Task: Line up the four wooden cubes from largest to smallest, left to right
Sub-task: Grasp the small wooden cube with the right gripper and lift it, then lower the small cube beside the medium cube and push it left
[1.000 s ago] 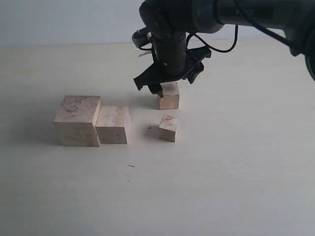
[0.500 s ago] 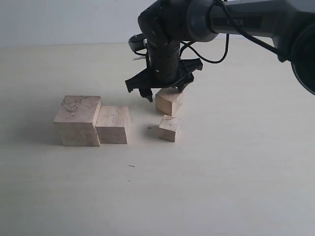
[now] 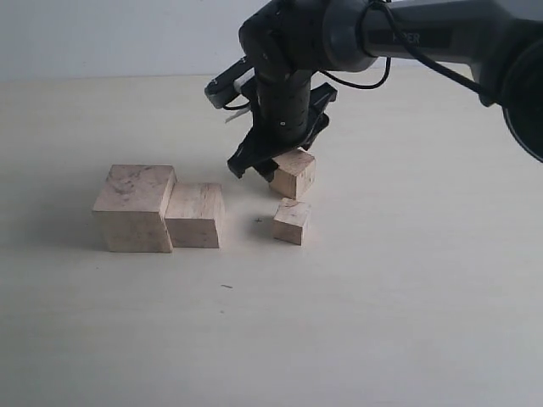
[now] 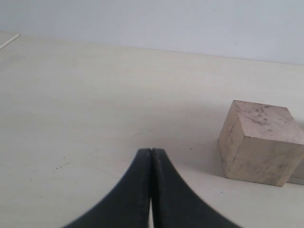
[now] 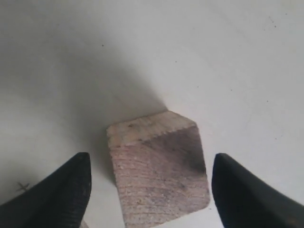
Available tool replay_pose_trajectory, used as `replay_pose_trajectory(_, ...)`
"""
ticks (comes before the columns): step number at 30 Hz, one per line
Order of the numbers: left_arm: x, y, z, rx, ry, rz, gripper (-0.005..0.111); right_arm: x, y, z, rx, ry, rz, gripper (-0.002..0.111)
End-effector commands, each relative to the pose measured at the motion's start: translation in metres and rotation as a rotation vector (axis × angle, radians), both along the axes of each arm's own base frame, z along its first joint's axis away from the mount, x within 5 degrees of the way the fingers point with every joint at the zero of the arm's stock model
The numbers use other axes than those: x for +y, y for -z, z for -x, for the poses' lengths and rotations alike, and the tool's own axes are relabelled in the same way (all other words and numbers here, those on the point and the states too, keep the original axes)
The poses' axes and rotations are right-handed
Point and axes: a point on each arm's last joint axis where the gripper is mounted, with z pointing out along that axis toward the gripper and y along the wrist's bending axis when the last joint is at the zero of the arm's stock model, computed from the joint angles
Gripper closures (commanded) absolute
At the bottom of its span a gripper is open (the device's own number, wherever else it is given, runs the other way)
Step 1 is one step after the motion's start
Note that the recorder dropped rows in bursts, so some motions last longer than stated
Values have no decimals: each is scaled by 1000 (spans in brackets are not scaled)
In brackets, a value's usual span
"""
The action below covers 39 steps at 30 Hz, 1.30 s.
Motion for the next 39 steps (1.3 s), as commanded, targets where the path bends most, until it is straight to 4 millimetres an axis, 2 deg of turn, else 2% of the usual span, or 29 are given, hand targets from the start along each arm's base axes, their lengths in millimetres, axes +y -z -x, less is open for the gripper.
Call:
replay_pose_trajectory(1, 0, -1, 0, -16, 4, 7, 107, -15, 0, -14, 2, 18, -6, 43)
replay_pose_trajectory(5, 0, -1, 0, -16, 4, 7, 107, -24, 2, -20, 104, 15, -97, 43)
replay_pose_trajectory(8, 0, -1, 0, -16, 4, 7, 107, -19, 3, -16, 191, -45, -192, 43)
replay_pose_trajectory(14, 0, -1, 0, -16, 4, 7, 107, -21, 6, -16, 183, -104, -152, 46)
replay_pose_trajectory(19, 0, -1, 0, -16, 4, 7, 107, -23, 21, -17, 204, -91, -111, 47)
replay_pose_trajectory(21, 0, -1, 0, -16, 4, 7, 107, -23, 21, -17, 205, -91, -112, 58)
replay_pose_trajectory(22, 0, -1, 0, -16, 4, 7, 107, -23, 18, -17, 199, -92, -116, 77)
replay_pose_trajectory(23, 0, -1, 0, -16, 4, 7, 107, -23, 15, -17, 195, -95, -118, 87)
replay_pose_trajectory(24, 0, -1, 0, -16, 4, 7, 107, -23, 11, -16, 192, -129, -114, 107)
replay_pose_trajectory(28, 0, -1, 0, -16, 4, 7, 107, -13, -14, -6, 227, -291, -241, 108)
replay_pose_trajectory(30, 0, -1, 0, -16, 4, 7, 107, -12, -19, -4, 229, -316, -261, 108)
replay_pose_trajectory(35, 0, -1, 0, -16, 4, 7, 107, -15, -16, 0, 278, -329, -229, 108)
replay_pose_trajectory(39, 0, -1, 0, -16, 4, 7, 107, -16, -9, 7, 355, -470, -205, 108)
